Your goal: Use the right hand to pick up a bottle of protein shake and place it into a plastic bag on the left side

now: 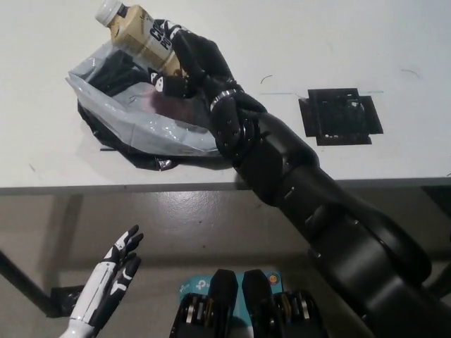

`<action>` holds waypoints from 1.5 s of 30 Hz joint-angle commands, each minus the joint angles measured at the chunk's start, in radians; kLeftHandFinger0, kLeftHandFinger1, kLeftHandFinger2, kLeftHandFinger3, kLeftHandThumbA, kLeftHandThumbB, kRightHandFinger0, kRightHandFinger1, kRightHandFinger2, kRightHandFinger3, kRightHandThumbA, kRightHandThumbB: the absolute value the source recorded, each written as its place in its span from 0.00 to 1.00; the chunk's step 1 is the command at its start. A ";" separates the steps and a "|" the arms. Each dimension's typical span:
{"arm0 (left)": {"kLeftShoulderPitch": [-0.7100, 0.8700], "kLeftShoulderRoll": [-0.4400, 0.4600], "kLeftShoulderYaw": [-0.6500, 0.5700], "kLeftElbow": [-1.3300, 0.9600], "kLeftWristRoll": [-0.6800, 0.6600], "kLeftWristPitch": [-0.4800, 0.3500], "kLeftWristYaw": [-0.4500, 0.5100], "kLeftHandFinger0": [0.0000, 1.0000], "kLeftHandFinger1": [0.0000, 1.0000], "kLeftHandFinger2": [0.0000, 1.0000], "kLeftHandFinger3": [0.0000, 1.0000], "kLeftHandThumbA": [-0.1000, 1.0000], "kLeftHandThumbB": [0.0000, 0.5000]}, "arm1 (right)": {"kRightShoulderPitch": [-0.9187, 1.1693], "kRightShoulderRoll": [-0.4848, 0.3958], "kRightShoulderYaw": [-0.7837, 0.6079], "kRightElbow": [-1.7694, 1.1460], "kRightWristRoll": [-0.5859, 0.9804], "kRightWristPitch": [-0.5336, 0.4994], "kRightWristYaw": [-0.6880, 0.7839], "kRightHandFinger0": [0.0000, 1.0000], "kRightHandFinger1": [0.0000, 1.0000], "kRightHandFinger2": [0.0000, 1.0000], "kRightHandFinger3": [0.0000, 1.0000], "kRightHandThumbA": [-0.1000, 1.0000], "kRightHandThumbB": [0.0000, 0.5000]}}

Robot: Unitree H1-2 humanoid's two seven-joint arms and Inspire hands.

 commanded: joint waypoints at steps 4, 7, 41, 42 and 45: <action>-0.028 0.021 -0.009 -0.038 0.023 -0.005 -0.011 1.00 1.00 1.00 1.00 0.95 0.32 | -0.093 -0.002 0.054 0.046 -0.066 0.030 0.060 0.09 0.44 0.82 0.89 0.00 0.41; -0.032 0.025 -0.011 -0.034 0.022 -0.011 -0.014 1.00 1.00 1.00 1.00 0.95 0.36 | -0.103 -0.009 0.065 0.064 -0.048 0.064 0.264 1.00 1.00 1.00 1.00 0.54 0.87; -0.092 0.024 0.004 0.016 0.025 -0.032 0.014 1.00 1.00 1.00 1.00 0.95 0.32 | -0.068 -0.336 -0.481 -1.259 0.382 0.305 0.559 1.00 1.00 1.00 1.00 0.92 1.00; -0.096 0.026 0.009 0.014 0.025 -0.027 0.016 1.00 1.00 1.00 1.00 0.95 0.31 | -0.034 -0.359 -0.499 -1.348 0.402 0.321 0.565 1.00 1.00 1.00 1.00 0.89 0.99; -0.120 0.034 0.028 0.019 -0.004 -0.025 0.013 1.00 1.00 1.00 1.00 0.95 0.24 | 0.100 -0.440 -0.543 -1.597 0.399 0.325 0.562 1.00 1.00 1.00 1.00 0.97 0.88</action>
